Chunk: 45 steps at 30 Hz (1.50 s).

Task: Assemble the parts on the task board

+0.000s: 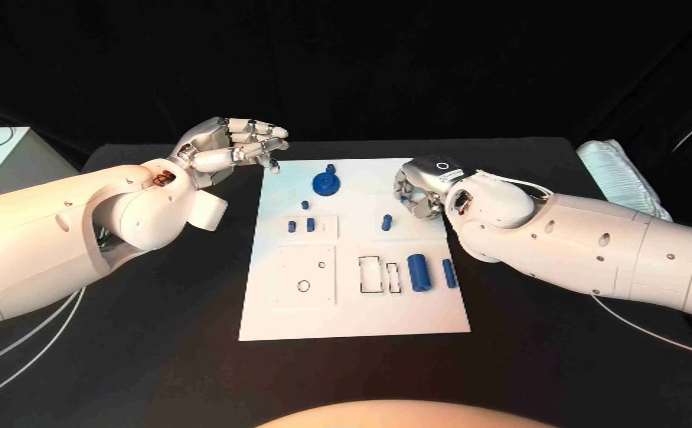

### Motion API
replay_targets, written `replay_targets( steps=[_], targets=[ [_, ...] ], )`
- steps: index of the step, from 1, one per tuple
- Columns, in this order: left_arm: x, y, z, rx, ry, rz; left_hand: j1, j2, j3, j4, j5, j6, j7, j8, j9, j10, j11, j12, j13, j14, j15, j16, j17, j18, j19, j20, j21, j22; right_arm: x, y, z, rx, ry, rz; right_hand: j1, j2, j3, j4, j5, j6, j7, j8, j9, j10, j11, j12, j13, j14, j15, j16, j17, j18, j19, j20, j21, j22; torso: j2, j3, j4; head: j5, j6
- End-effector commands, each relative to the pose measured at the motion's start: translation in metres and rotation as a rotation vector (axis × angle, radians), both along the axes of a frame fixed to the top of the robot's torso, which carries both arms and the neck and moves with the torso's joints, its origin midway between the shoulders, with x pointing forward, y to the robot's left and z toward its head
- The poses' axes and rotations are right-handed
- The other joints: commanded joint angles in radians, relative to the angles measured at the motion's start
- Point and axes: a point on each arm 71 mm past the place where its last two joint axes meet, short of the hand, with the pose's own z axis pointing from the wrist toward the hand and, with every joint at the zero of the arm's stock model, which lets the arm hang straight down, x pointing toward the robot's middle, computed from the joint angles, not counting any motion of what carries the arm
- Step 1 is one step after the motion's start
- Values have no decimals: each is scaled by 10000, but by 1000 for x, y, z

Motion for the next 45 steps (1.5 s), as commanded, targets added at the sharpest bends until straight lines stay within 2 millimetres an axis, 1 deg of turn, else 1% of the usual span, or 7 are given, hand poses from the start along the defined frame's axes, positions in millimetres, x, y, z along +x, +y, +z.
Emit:
replay_targets(
  steps=[1,13,20,29,35,37,45],
  targets=[
    [-1,-2,1,-48,-57,-187,86,17,-36,-4,17,51,44,-30,-16,50,8,-52,-12,-68,25,-36,12,116,-44,-11,25,16,-3,-1,3,254,-434,-20,-35,83,41,-101,17,100,9,31,-4,359,-274,67,51,550,-41,-5,38,-60,501,32,43,1606,-4,-1,3,8,12],
    [1,1,1,-9,-76,-62,85,18,-37,-3,18,52,46,-30,-17,48,10,-57,-14,-75,26,-39,13,115,-50,-11,23,17,-13,-4,21,1384,-1057,91,-74,77,60,-134,14,123,5,39,10,394,-279,60,51,555,-46,17,68,-70,515,33,88,1634,-8,9,-14,25,64],
    [0,0,1,-24,-78,-83,82,19,-38,1,20,52,50,-32,-21,41,14,-69,-20,-88,30,-46,15,113,-61,-10,20,18,-30,1,32,2214,-1034,406,-84,74,70,-152,14,132,5,42,16,406,-283,55,51,556,-53,24,78,-75,523,33,117,1651,1,10,-15,94,69],
    [0,-5,1,-55,-76,-159,80,21,-38,3,22,51,53,-33,-23,36,17,-77,-24,-95,33,-50,16,112,-69,-9,18,19,-64,36,32,2932,-482,1482,-90,69,77,-169,14,136,8,42,20,414,-284,51,50,551,-61,10,54,-71,518,31,101,1642,-10,-4,10,428,-19],
    [-1,-9,1,-68,-59,-214,77,20,-40,6,24,51,54,-34,-25,30,20,-86,-28,-104,36,-55,17,111,-76,-8,16,20,-83,66,26,3140,-163,2298,-93,68,88,-188,15,135,12,40,23,417,-284,43,49,549,-69,10,54,-66,512,31,79,1632,-18,-29,30,689,-93],
    [-1,-12,0,-75,-57,-228,71,17,-44,11,25,51,57,-35,-28,24,25,-96,-33,-117,40,-62,19,108,-89,-6,12,20,-88,77,20,3155,-16,2541,-93,68,88,-188,15,135,12,40,23,417,-284,43,49,549,-69,10,54,-66,512,31,79,1632,-9,-24,25,827,-129],
    [-2,-18,0,-114,-53,-268,64,15,-48,17,26,55,58,-34,-30,20,28,-105,-37,-129,45,-69,20,106,-101,-3,7,20,-97,98,1,3040,432,2924,-96,70,97,-200,16,133,15,37,25,419,-282,38,47,545,-72,1,38,-60,504,30,54,1618,14,-32,16,1000,-216]
  ],
)
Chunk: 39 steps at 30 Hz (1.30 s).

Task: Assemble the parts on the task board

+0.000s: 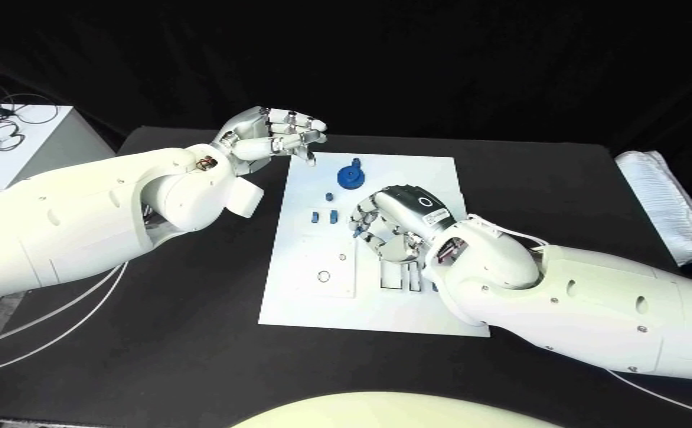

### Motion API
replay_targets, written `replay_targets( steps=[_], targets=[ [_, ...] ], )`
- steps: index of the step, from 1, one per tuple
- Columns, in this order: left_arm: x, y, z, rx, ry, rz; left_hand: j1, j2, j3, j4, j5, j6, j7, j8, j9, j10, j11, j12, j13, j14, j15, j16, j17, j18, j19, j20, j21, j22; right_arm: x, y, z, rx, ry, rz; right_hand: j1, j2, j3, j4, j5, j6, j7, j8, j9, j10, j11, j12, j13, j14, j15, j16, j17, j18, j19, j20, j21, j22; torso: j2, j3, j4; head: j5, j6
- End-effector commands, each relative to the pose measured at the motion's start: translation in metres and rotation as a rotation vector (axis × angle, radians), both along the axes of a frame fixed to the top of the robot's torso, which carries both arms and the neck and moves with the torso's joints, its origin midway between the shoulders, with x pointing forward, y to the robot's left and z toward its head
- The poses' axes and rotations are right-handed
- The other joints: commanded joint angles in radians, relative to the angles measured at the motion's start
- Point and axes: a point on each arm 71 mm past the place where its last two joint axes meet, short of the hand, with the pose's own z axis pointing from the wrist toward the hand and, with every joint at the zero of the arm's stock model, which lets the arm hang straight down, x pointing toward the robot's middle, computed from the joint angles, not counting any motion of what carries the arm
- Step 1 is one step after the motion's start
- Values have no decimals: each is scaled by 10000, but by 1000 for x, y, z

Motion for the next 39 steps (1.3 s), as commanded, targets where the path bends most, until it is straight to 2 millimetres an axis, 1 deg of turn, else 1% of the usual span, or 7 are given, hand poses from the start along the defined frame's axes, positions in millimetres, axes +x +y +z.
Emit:
replay_targets(
  steps=[1,3,8,16,22,29,39],
  targets=[
    [-1,-4,1,-44,-74,-5,64,15,-49,17,26,20,22,-34,-12,21,28,-66,-16,-94,10,-69,13,105,-100,-3,7,16,-3,7,-6,-236,-27,378,-51,34,0,-77,64,69,28,32,9,384,-317,8,6,544,-71,1,37,-60,504,29,-25,1613,20,-3,-6,110,-54],
    [-1,-5,1,-51,-74,-8,64,15,-49,17,26,20,22,-34,-12,21,28,-66,-16,-94,10,-69,13,105,-100,-3,7,16,-4,10,-9,-278,31,432,-51,34,0,-77,64,69,28,32,9,384,-317,8,6,544,-71,1,37,-60,504,29,-25,1613,18,-1,-12,167,-85],
    [-1,-6,1,-64,-57,-39,64,15,-49,17,26,20,22,-34,-12,21,28,-66,-16,-94,10,-69,13,105,-100,-3,7,16,-4,15,-14,-393,93,499,-56,34,8,-90,64,65,33,28,11,383,-314,1,5,542,-72,-3,30,-56,499,29,-41,1605,12,9,-14,241,-145],
    [-1,-7,0,-69,-32,-64,25,19,-64,50,26,31,26,-30,-17,20,35,-85,-26,-119,21,-82,19,100,-129,6,-9,13,-3,19,-22,-586,189,529,-61,35,14,-98,64,61,37,24,12,382,-312,-5,3,541,-72,-5,26,-55,497,28,-47,1603,26,24,-20,324,-233],
    [-1,-7,0,-65,-17,-72,25,19,-64,50,26,31,26,-30,-17,20,35,-85,-26,-119,21,-82,19,100,-129,6,-9,13,-4,20,-25,-735,264,589,-76,36,23,-111,62,55,47,18,14,381,-306,-15,1,541,-70,2,35,-56,498,29,-43,1606,24,22,-12,361,-305],
    [-1,-6,0,-56,-7,-64,25,19,-64,50,26,31,26,-30,-17,20,35,-85,-26,-119,21,-82,19,100,-129,6,-9,13,-4,21,-27,-816,349,613,-106,37,23,-116,58,56,56,17,19,386,-300,-23,0,541,-66,6,41,-57,499,30,-39,1609,24,30,-18,384,-326],
    [-1,-6,0,-52,8,-77,25,19,-64,50,26,31,26,-30,-17,20,35,-85,-26,-119,21,-82,19,100,-129,6,-9,13,-4,22,-29,-961,386,583,-122,38,24,-120,56,56,59,16,23,389,-299,-28,0,539,-63,0,30,-56,498,31,-42,1608,21,18,-8,402,-375]
  ],
)
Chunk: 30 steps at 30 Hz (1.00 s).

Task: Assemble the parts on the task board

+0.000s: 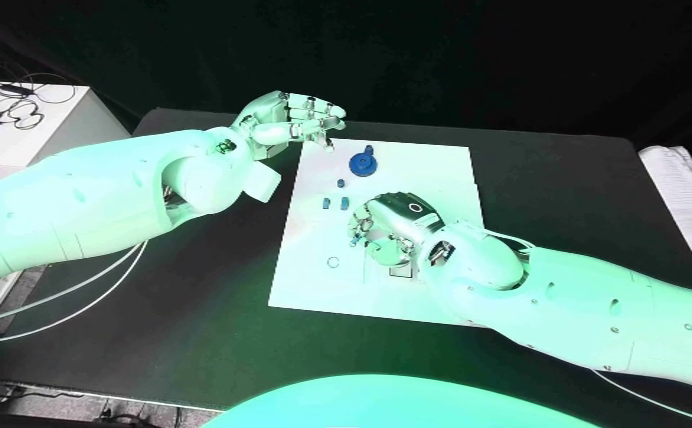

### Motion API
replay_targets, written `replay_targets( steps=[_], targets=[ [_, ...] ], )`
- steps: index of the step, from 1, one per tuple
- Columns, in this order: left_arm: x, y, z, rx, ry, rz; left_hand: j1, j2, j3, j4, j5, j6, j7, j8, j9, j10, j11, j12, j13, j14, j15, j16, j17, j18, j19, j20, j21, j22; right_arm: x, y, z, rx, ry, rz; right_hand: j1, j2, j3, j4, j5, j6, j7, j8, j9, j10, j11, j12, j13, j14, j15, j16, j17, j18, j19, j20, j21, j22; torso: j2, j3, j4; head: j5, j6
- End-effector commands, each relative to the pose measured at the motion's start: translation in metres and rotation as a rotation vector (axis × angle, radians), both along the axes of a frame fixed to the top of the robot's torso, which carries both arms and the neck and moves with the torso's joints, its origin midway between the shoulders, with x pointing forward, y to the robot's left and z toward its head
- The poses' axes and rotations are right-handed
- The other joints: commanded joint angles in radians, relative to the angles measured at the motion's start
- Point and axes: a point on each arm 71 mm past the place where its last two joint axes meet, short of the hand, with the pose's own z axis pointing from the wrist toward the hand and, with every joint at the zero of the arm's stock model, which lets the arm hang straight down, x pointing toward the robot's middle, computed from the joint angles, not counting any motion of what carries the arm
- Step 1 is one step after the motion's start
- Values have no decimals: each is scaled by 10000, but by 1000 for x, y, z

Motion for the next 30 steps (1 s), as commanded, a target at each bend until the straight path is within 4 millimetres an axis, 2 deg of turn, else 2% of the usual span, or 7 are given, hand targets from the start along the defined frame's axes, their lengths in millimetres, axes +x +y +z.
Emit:
replay_targets(
  steps=[1,22,30],
  targets=[
    [0,-1,1,-54,-21,-70,25,19,-36,23,26,31,26,-30,-9,21,35,-35,-10,-82,-15,-42,13,100,-55,9,-9,17,-1,2,-2,-245,-16,170,-81,-1,-1,-37,30,37,39,70,17,333,-243,28,8,538,-63,0,33,-56,498,31,-41,1613,-2,-7,4,5,-27],
    [-1,0,0,-25,19,-59,19,33,-40,42,29,38,25,-29,-18,25,36,-58,-22,-99,-12,-53,25,103,-79,17,-24,15,-3,5,-5,-664,48,203,-107,9,15,-62,31,27,45,61,24,331,-237,8,4,531,-59,-12,10,-46,483,33,-88,1588,-7,-11,-12,0,-54],
    [-1,0,0,-25,31,-76,19,33,-40,42,29,38,25,-29,-18,25,36,-58,-22,-99,-12,-53,25,103,-79,17,-24,15,-5,12,-7,-968,-53,328,-256,-10,-19,-81,15,4,67,44,47,306,-216,-49,-8,527,-39,-2,21,-42,472,48,-113,1580,-9,-18,16,-7,-53]
  ],
)
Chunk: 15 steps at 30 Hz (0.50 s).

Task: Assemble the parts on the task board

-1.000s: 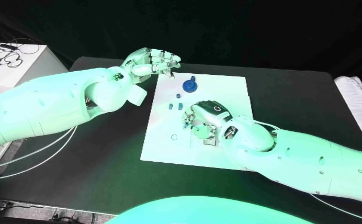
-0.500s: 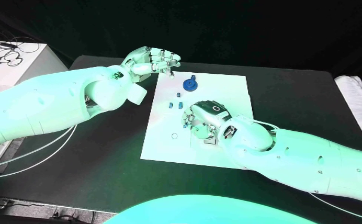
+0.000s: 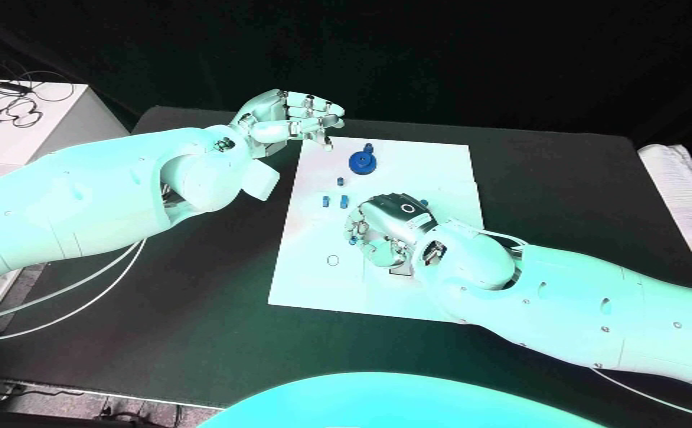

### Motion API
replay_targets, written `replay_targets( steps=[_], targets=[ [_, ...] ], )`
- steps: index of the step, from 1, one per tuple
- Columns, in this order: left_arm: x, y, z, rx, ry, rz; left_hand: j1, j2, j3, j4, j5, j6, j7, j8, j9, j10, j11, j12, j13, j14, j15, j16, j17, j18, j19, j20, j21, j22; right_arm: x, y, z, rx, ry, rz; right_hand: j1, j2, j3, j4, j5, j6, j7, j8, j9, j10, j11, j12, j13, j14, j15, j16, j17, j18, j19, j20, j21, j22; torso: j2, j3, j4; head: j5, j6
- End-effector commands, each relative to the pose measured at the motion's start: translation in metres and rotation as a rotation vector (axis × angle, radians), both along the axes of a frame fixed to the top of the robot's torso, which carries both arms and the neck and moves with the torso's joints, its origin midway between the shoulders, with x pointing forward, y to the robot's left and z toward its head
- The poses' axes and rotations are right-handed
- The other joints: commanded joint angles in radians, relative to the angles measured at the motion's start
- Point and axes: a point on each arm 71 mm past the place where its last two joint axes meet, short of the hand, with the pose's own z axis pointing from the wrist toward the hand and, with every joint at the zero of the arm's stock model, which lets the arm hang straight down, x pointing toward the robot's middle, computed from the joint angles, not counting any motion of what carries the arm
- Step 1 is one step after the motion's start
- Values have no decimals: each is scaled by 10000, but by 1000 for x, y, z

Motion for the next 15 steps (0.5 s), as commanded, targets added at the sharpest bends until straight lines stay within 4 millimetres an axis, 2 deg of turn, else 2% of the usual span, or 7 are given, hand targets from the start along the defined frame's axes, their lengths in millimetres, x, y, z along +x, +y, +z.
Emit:
replay_targets(
  steps=[1,4,9,15],
  targets=[
    [0,-2,1,-62,-16,-101,19,33,-41,42,29,38,25,-29,-9,25,36,-58,-9,-64,23,-53,9,103,-79,16,-24,9,-3,4,-4,-498,-57,200,-145,10,-14,-74,38,-25,46,34,35,189,-108,-43,-8,526,-37,0,23,-38,468,51,-68,1569,4,-2,27,-4,-2],
    [-1,-2,1,-59,-7,-108,19,33,-41,42,29,38,25,-29,-9,25,36,-58,-9,-64,23,-53,9,103,-79,16,-24,9,-4,6,-5,-538,-53,237,-221,-10,-48,-82,33,-49,58,19,45,159,-96,-75,-18,522,-25,-5,11,-27,451,59,-121,1543,8,1,31,-7,-8],
    [0,-2,1,-53,9,-117,19,33,-41,42,29,38,25,-29,-9,25,36,-58,-9,-64,23,-53,9,103,-79,16,-24,9,-4,8,-6,-518,-42,287,-609,-226,-225,-43,33,-431,187,-237,-10,-290,58,-164,-139,483,97,-89,-147,54,306,154,-545,1325,2,-1,5,15,-18],
    [0,-2,0,-50,24,-131,19,33,-41,42,29,38,25,-29,-9,25,36,-58,-9,-64,23,-53,9,103,-79,16,-24,9,-3,6,-5,-389,-103,256,-836,-464,-284,-64,40,-745,316,-486,-86,-1174,270,-146,-385,249,278,-523,-831,248,-30,319,-1546,797,-8,8,-5,26,-19]
  ],
)
